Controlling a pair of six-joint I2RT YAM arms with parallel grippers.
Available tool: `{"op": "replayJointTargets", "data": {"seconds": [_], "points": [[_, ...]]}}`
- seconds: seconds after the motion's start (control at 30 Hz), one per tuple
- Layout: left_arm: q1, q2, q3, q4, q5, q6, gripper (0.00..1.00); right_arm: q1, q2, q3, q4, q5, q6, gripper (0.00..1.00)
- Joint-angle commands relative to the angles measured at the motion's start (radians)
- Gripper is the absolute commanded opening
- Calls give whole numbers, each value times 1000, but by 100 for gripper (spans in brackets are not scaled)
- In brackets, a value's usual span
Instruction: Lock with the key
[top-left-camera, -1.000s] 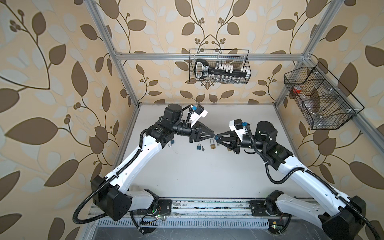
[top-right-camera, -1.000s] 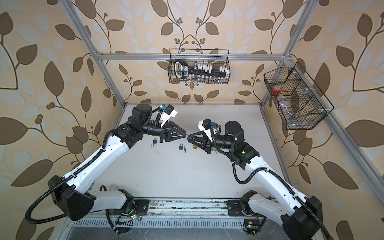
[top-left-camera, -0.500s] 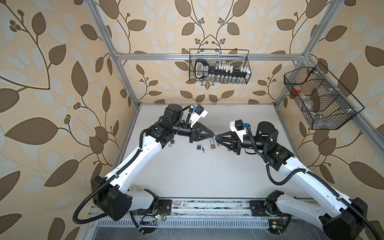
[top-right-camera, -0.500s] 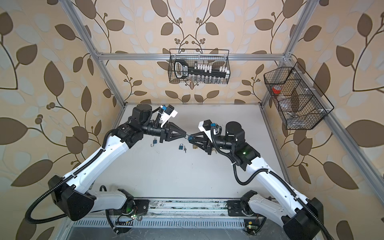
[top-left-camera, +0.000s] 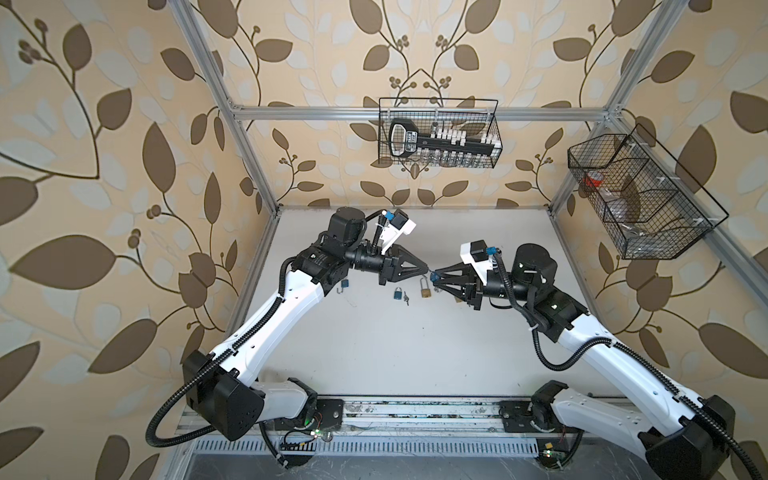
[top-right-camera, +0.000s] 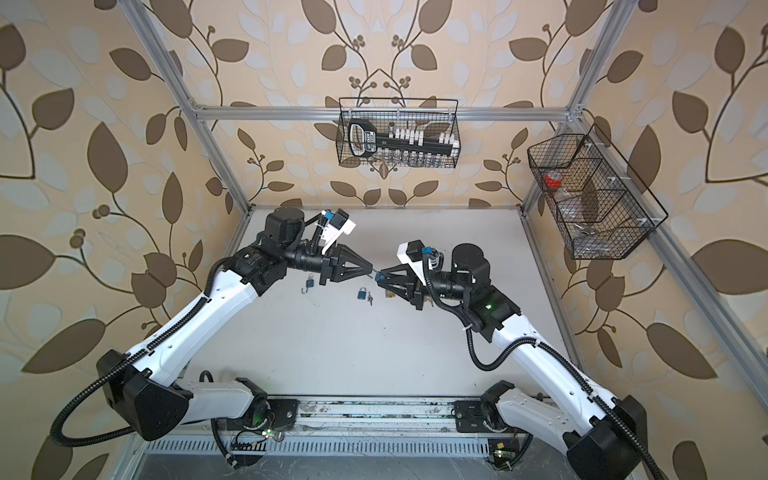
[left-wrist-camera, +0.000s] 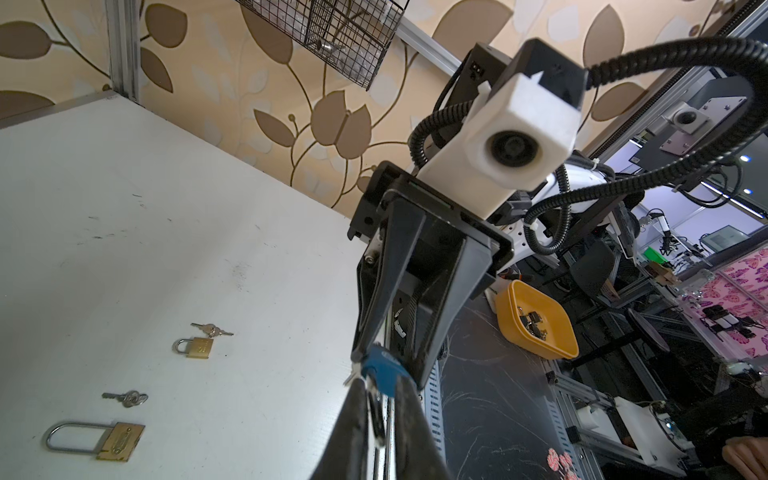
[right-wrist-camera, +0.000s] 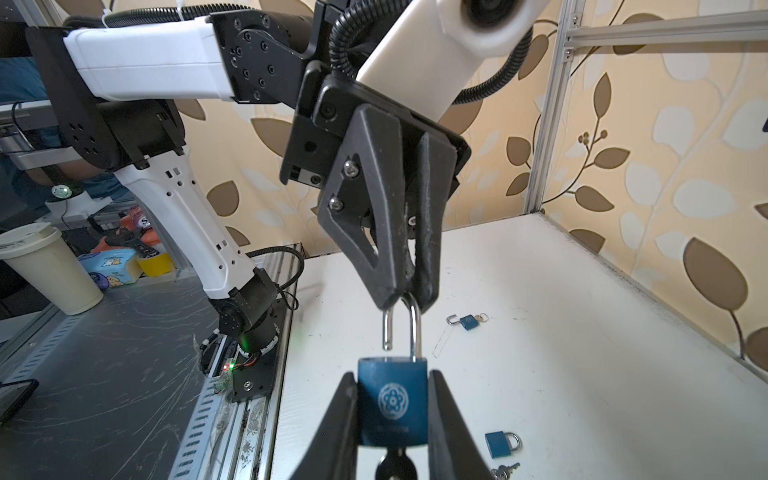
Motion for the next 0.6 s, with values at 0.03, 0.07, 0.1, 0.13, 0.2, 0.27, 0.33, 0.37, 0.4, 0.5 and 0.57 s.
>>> {"op": "replayJointTargets", "data": {"seconds": [0.03, 0.07, 0.1, 0.13, 0.2, 0.27, 0.33, 0.37, 0.4, 0.5, 0.57], "points": [[-9, 5, 37, 11, 9, 3, 14, -2, -25, -20, 35, -35, 6, 0], [-9, 7, 39, 10, 11, 3, 14, -2, -27, -21, 38, -35, 6, 0], [-10, 8, 39, 11, 10, 3, 14, -2, -28, -23, 43, -36, 8, 0], [-10, 9, 40, 12, 11, 3, 13, -1, -29, -23, 47, -35, 9, 0], [-10, 10, 39, 9, 10, 6, 12, -2, -29, -23, 51, -36, 12, 0], [-8, 9, 39, 6, 9, 7, 10, -1, -30, -23, 50, -36, 11, 0], [-9, 10, 39, 5, 9, 9, 9, -2, -29, -25, 55, -36, 12, 0], [-9, 10, 39, 4, 9, 8, 9, -1, -29, -25, 57, -37, 12, 0], [-10, 11, 39, 4, 8, 10, 9, -1, -29, -27, 59, -37, 12, 0], [-10, 14, 39, 3, 9, 10, 8, -2, -31, -29, 62, -37, 14, 0], [-9, 16, 39, 2, 9, 10, 8, -1, -33, -33, 67, -33, 14, 0]]}}
